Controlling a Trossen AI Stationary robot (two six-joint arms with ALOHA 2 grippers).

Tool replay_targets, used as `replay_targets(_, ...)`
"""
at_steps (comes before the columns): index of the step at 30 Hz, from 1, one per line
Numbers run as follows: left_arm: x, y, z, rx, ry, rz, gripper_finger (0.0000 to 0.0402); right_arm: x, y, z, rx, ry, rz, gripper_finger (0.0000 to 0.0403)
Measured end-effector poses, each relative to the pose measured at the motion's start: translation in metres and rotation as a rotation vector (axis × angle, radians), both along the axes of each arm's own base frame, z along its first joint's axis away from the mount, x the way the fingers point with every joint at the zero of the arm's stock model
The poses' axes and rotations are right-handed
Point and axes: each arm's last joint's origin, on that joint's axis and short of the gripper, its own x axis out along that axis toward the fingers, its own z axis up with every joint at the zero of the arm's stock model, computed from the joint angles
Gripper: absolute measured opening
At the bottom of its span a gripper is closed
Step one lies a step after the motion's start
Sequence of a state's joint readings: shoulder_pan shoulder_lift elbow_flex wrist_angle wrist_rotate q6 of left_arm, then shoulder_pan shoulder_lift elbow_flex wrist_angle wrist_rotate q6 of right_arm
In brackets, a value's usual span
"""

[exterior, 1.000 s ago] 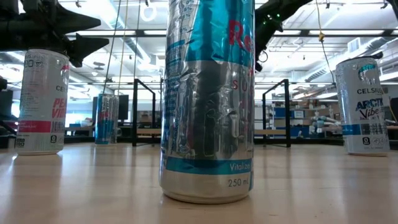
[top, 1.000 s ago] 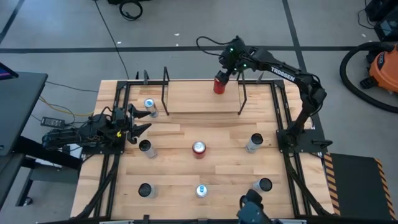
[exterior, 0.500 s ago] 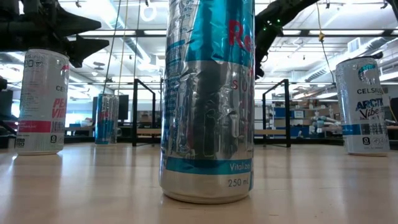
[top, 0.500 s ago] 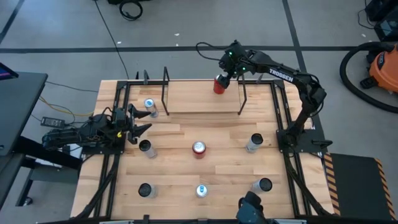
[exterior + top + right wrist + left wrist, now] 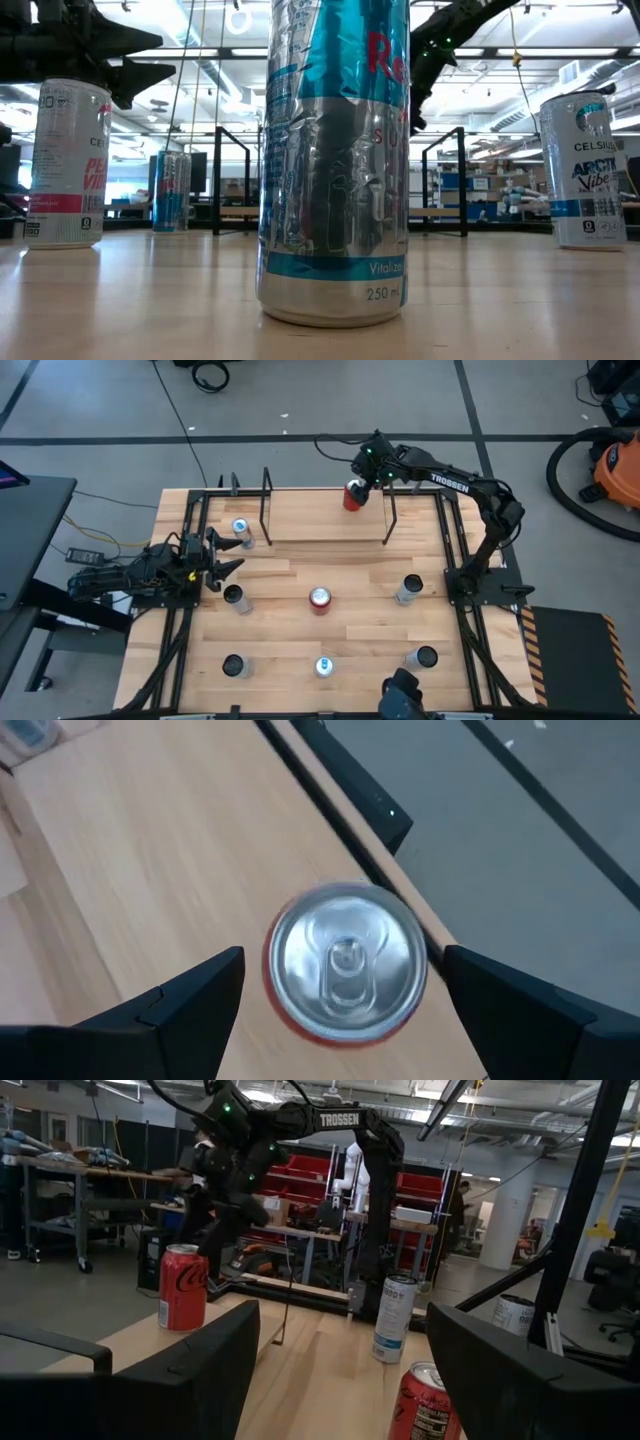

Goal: Place canned beverage on shelf
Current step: Put the top red soda can on the shelf

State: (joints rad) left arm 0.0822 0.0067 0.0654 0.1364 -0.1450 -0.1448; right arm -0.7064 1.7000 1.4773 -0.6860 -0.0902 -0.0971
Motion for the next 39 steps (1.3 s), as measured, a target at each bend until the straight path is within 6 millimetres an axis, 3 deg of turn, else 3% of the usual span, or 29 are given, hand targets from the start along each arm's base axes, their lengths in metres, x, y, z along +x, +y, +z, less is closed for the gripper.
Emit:
replay_targets(16,0.000,0.000,-0.001,0.002,0.013,0.000,0.0288,0.012,0.000,-0.014,-0.025,0.054,-0.033,0.0348)
replay_targets(24,0.000,0.000,-0.002,0.001,0.018,0.000,0.0288,0.011,0.000,-0.014,-0.039,0.065,-0.053,0.0306)
replay_targets(29,0.000,0.000,-0.002,0.001,0.020,0.000,0.0288,0.010,0.000,-0.014,-0.009,0.061,-0.097,0.0282)
replay_targets(39,0.001,0.000,-0.004,-0.004,0.036,-0.001,0.0288,-0.005,0.003,-0.004,0.020,0.084,-0.156,0.0284)
